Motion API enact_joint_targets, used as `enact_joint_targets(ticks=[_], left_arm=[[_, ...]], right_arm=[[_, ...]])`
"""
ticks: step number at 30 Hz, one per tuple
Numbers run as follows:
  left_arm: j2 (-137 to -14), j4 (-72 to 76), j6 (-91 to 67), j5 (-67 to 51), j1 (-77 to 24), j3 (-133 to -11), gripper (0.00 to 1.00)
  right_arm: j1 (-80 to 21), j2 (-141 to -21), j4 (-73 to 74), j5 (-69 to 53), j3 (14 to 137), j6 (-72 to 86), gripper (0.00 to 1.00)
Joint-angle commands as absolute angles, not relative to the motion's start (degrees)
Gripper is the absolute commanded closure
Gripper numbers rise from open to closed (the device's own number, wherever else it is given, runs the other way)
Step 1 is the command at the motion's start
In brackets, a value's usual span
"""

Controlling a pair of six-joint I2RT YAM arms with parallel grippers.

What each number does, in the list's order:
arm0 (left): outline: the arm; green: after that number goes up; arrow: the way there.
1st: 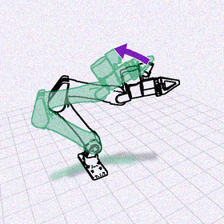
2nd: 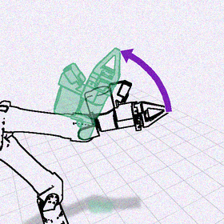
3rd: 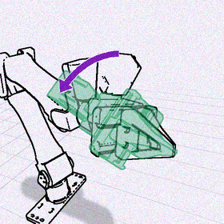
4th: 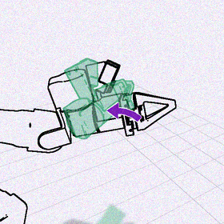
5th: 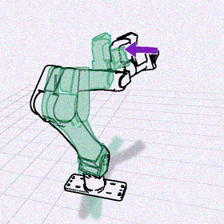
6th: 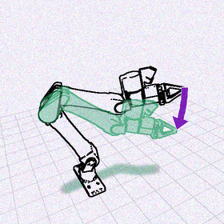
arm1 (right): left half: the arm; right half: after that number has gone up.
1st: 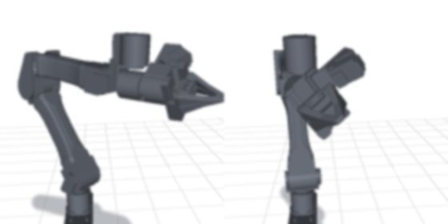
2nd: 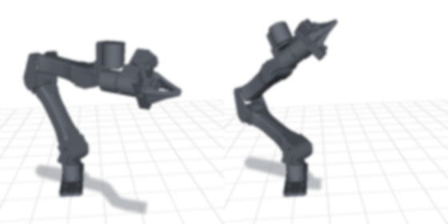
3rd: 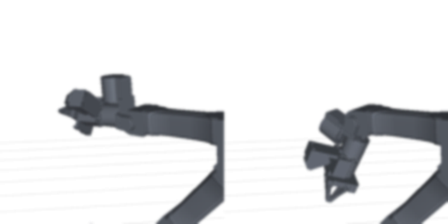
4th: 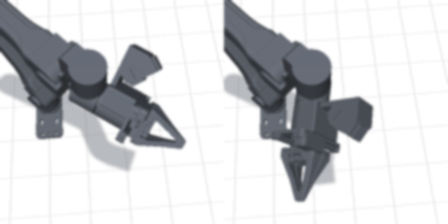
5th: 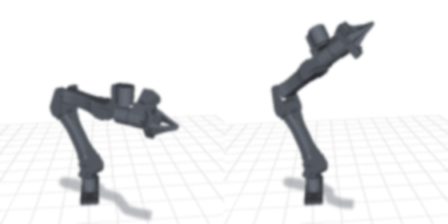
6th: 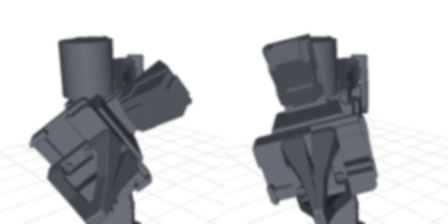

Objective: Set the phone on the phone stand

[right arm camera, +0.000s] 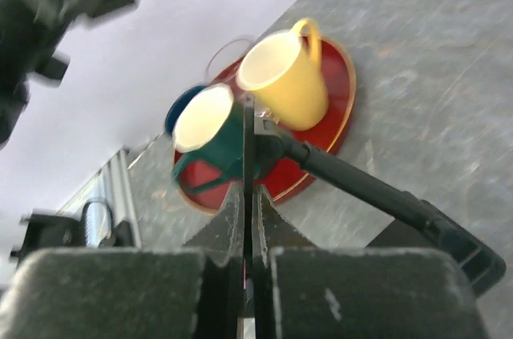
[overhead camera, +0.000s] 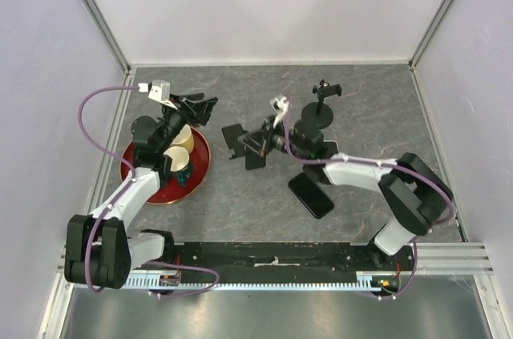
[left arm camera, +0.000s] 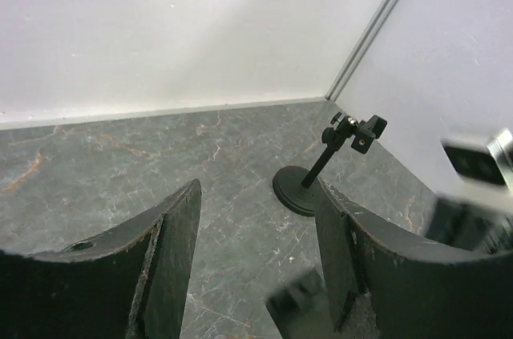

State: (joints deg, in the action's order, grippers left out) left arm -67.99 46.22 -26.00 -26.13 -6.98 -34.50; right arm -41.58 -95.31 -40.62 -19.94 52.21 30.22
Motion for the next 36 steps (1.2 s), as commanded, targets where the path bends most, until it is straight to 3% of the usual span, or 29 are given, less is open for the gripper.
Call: enact_joint_targets(ticks=[1, 6, 13, 22, 36], left_arm=[[-64.6, 45.35, -24.7, -22.94, -7.03, -34.01, 0.36], [-61.44, 44.83, -25.75, -22.77, -7.03, -33.31, 0.35], [-59.24, 44.82, -25.84, -22.77, -7.03, -32.43, 0.36], [-60.11, 45.09, -25.23, -22.15, -6.94, -32.08, 0.36], [-61.87, 46.32, -25.84, -22.76, -7.03, -32.08, 0.36]], right_arm=[[-50.61, -87.29, -67.12, -11.71, 35.13, 37.0, 1.0], [-60.72, -84.54, -82.21, -1.33, 26.46, 38.32, 1.0], [-68.11, -96.05, -100.97, 3.86, 25.75, 41.57, 1.0], [-71.54, -104.32, -100.81, 2.64, 34.54, 37.61, 1.0], [-73.65, -102.48, -100.81, 11.78, 26.47, 39.73, 0.96]])
